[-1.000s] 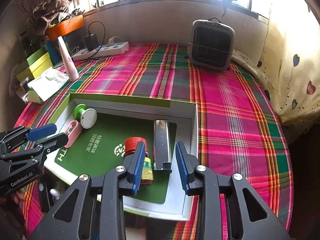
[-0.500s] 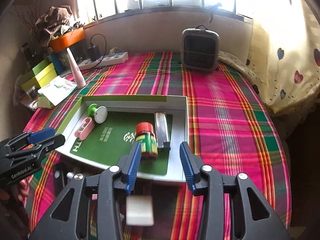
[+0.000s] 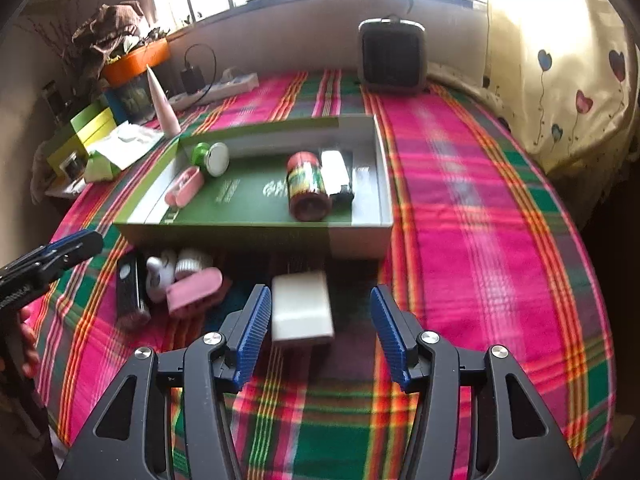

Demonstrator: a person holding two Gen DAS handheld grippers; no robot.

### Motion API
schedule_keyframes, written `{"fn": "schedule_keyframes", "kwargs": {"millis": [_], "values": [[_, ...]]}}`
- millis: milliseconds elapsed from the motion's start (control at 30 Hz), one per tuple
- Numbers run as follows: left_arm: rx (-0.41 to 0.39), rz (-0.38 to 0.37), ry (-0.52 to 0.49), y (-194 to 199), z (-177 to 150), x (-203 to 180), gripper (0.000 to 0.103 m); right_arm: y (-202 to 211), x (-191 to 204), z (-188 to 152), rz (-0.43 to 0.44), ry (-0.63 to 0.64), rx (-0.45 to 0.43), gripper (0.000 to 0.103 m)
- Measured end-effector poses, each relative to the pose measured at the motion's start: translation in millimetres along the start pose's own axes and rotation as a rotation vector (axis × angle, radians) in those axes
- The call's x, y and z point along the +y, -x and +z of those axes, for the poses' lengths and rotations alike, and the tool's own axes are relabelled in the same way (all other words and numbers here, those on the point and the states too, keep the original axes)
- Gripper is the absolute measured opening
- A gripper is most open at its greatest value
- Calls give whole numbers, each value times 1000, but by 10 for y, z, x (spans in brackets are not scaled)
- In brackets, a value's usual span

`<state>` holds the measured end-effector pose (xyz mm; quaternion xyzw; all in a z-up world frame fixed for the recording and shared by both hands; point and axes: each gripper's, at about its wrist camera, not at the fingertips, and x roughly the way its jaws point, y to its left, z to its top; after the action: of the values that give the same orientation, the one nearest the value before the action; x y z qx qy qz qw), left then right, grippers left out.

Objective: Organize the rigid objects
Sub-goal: 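Move the right tool to the white charger and grasp it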

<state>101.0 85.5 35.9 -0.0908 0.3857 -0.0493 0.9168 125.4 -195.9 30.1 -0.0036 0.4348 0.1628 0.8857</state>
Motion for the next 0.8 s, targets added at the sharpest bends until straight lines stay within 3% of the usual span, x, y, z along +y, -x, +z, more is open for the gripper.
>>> {"fn": "schedule_keyframes", "kwargs": {"millis": [600,800], "values": [[33,-11,47,-3,-130,196,47,-171,-16,-37,-76,12,30,53],[49,-2,40,-43,-122,103,47,-163,-66,-40,-80,7,8,35]]}}
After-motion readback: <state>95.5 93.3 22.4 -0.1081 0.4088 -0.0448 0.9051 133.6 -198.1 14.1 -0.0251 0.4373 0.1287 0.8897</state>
